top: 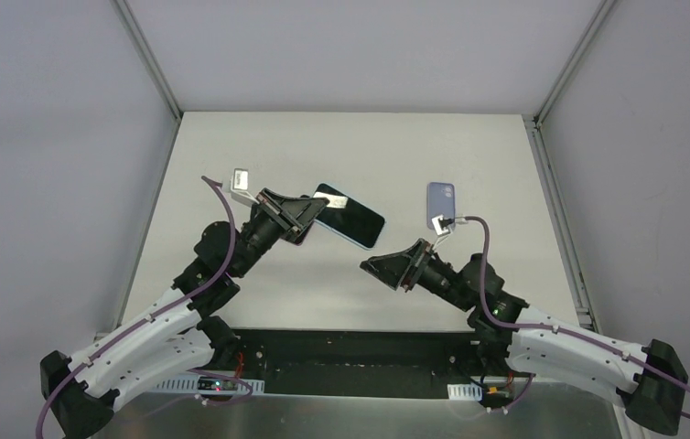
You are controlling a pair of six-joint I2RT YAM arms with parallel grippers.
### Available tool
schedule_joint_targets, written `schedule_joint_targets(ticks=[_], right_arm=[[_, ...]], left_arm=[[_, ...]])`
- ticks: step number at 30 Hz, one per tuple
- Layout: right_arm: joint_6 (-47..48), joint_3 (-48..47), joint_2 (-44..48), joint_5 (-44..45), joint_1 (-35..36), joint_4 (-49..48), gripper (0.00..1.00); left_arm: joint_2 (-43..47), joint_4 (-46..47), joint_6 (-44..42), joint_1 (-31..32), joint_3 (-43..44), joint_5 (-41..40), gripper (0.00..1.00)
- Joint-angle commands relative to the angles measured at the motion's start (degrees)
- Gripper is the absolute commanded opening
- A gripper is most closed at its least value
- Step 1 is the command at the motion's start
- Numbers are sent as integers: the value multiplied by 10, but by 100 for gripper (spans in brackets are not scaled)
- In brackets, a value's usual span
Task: Take the phone out of the phone case
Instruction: Pick up the phone at the center of the board, then remove the phone case from the phone.
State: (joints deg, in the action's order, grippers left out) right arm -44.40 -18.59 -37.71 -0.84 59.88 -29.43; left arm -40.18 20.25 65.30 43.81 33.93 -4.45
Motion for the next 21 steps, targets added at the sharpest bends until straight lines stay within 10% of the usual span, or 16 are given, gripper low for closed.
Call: schedule_joint_targets(ticks=[1, 8, 21], right_arm=[[-23, 7, -13, -30, -12, -149, 78], [-41, 14, -36, -33, -23, -231, 55], [-85, 19, -73, -27, -38, -304, 44]], left_arm=[[4, 121, 65, -1, -1, 10, 0], [-14, 155, 95, -1, -9, 15, 0], [-23, 174, 121, -1, -19, 6, 0]])
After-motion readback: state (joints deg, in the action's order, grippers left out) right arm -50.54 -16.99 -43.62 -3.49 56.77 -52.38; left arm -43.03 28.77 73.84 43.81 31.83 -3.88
